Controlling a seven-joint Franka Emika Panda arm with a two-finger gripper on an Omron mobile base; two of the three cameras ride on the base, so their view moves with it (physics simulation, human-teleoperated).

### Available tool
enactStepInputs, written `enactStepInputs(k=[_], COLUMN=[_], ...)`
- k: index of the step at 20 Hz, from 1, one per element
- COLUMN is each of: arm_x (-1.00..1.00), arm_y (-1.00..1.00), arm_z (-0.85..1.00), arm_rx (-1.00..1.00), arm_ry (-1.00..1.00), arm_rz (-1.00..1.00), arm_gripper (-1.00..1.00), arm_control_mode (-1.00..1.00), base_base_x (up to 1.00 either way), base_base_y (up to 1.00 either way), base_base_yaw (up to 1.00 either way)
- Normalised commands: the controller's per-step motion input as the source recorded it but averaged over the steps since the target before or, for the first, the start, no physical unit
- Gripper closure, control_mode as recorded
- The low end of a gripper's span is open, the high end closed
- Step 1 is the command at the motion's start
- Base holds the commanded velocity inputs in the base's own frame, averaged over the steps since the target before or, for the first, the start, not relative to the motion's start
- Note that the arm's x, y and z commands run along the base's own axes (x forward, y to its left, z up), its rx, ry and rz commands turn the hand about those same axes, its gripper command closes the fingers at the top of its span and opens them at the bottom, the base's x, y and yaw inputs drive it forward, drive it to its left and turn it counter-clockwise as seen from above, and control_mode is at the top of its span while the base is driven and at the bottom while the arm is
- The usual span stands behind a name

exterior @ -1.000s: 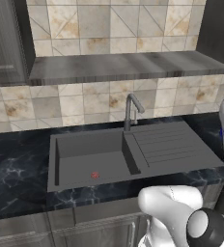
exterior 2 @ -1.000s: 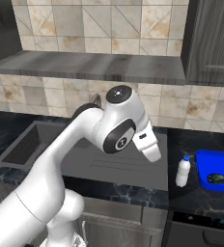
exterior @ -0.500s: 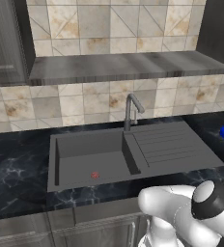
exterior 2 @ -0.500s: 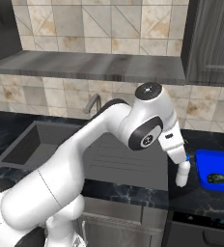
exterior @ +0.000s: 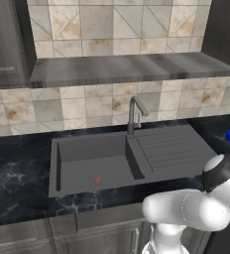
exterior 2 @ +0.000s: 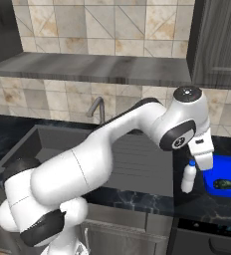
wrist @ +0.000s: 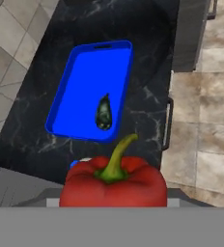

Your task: Pick up all produce items and place them in the sink. Turn on the sink faucet to wash them. Then turn the sink off and put them in the tray.

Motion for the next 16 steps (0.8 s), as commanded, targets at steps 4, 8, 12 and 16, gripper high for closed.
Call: enactStepInputs(k=[4,8,12,16], arm_x=[0.51,0.47,0.32,0.28], arm_y=[-0.46,-0.32,-0.29,-0.36], arm_z=[-0.35,-0.45,-0.37,-0.3], arm_rx=[0.04,0.0,0.02,0.08], arm_ry=[0.05,0.02,0.0,0.03], arm_rz=[-0.07,-0.04,-0.01,0.0], arm_gripper=[1.0,1.0,1.0,1.0], arm_control_mode=[-1.0,-1.0,-1.0,-1.0], base_base_x=[0.0,0.0,0.0,0.0], base_base_y=[0.0,0.0,0.0,0.0], base_base_yaw=[0.0,0.0,0.0,0.0])
